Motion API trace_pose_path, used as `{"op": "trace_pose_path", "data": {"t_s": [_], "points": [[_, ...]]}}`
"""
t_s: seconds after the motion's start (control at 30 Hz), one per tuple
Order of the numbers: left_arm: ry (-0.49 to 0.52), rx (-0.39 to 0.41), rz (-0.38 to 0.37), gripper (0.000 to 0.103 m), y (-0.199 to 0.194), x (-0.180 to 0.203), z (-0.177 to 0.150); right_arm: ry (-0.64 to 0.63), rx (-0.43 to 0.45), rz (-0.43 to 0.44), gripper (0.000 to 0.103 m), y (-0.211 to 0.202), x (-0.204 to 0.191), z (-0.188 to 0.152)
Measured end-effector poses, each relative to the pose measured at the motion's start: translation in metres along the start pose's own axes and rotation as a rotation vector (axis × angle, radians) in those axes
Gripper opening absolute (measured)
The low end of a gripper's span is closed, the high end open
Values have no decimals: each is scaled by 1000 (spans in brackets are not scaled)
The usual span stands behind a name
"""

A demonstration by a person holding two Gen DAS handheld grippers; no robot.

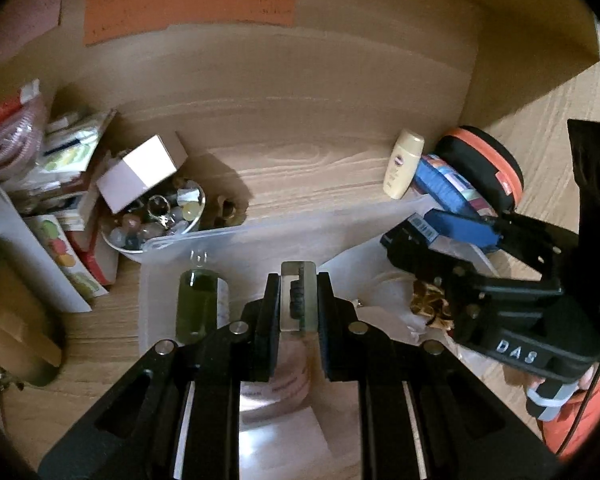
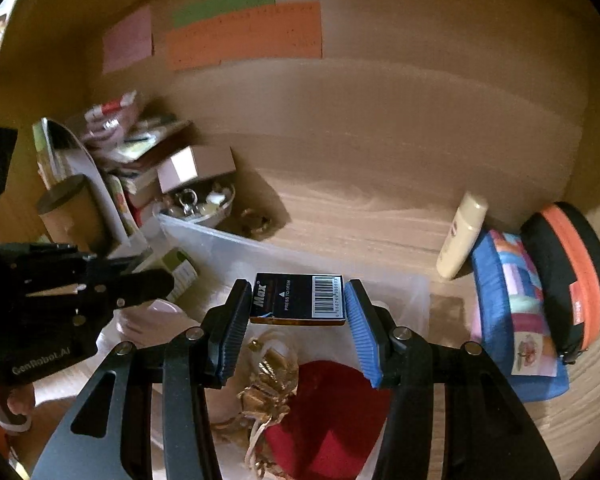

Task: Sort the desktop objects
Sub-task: 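Lift and carry the small item and blue card over the clear box with both tools, then open both tools to drop the small item and blue card into the box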

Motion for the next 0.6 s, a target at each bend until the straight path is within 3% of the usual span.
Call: {"op": "trace_pose_path", "data": {"t_s": [0.2,0.6], "points": [[-13,-37,32,15,17,-6,-2,12,-38,4,45,15,3,-7],[-26,-59,34,15,22,-10,-6,55,-23,-18,45,13,8,-6]]}}
Point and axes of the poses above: each gripper's, at about its wrist camera, not at the fingertips, and y roughly the way its jaws point, x to its right, z to its top, the point moved 3 cm from there along y, roughly the way its jaws point, and after that the axes turned 10 degrees about y, right-handed, at the moved point
